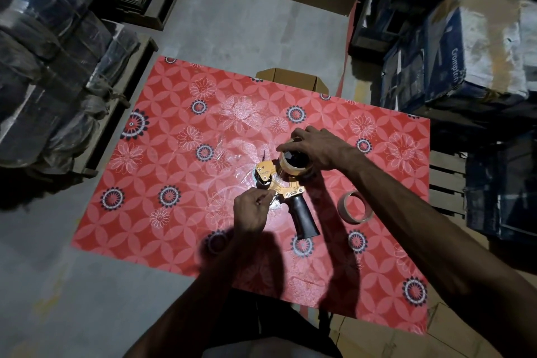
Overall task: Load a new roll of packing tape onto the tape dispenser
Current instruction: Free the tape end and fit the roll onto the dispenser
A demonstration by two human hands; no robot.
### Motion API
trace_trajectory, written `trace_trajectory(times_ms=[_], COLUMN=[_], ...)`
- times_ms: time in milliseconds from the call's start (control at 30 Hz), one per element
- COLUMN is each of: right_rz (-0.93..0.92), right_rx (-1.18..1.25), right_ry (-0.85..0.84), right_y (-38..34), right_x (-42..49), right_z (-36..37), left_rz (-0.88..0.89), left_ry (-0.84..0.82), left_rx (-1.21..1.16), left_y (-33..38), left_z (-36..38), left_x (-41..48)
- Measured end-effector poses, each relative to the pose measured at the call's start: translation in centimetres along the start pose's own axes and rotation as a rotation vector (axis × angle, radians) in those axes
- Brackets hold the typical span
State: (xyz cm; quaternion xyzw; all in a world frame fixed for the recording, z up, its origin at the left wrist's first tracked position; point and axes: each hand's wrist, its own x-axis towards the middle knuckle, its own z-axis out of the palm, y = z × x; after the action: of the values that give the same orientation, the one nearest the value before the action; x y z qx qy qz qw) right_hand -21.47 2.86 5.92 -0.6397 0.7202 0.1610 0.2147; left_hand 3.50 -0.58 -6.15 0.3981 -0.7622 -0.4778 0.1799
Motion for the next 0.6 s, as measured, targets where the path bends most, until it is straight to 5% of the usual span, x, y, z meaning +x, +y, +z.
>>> trace_trajectory(times_ms=[600], right_rz=[-0.010], right_rx=[0.042], right_ry=[-0.002], right_y=[1.0], right_x=[1.6], right_z=[0.1], left_rz=[0.016], left_ry=[0.049], left_rx=[0.037], left_y=[-0.3], left_z=[1.1], left_x=[0.5])
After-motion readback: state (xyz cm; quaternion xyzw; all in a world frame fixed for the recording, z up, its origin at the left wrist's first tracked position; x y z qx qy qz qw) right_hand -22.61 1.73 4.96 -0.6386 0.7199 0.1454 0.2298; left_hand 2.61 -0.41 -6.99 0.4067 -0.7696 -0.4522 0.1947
